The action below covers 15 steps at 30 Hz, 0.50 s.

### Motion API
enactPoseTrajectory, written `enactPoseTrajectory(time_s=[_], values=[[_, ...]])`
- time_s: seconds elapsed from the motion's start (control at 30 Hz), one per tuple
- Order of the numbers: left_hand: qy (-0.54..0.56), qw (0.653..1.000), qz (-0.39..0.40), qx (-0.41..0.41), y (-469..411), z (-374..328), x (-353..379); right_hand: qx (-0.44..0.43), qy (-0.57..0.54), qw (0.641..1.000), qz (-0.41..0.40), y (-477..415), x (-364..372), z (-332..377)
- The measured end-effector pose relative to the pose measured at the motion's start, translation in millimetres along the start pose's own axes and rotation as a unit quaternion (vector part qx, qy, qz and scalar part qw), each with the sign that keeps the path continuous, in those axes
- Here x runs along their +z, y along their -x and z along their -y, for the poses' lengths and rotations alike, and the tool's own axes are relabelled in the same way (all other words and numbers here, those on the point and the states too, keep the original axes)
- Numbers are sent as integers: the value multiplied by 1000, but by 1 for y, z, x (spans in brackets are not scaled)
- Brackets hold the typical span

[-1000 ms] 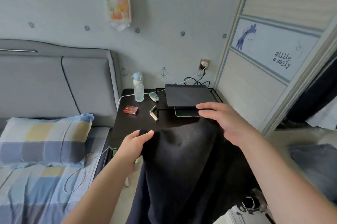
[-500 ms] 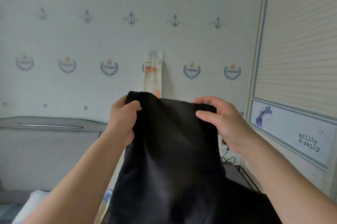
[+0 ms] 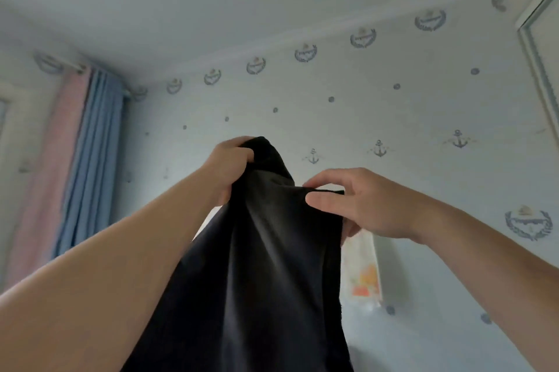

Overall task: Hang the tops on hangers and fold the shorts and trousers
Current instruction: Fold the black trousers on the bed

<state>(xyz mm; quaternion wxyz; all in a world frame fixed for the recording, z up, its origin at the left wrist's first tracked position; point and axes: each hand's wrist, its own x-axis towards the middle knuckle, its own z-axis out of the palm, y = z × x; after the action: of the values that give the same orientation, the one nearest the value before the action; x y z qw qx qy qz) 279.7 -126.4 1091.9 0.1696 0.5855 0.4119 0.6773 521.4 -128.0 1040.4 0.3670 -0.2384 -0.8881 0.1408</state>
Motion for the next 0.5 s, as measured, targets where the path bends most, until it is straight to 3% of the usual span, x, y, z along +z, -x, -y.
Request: enactPoseTrajectory(time_s=[0.1, 0.33, 0.4, 0.5], values=[[-54, 998, 3, 27, -6, -16, -43, -2, 16, 1000, 16, -38, 15, 20], [-256, 964, -16, 74, -2, -29, -133, -77, -64, 991, -85, -126, 88, 39], [-311, 946, -20, 86, 3, -30, -153, -85, -121, 989, -26, -146, 119, 48], [-370, 924, -44, 89, 15, -28, -183, -102, -232, 959, 128, -167, 174, 66]])
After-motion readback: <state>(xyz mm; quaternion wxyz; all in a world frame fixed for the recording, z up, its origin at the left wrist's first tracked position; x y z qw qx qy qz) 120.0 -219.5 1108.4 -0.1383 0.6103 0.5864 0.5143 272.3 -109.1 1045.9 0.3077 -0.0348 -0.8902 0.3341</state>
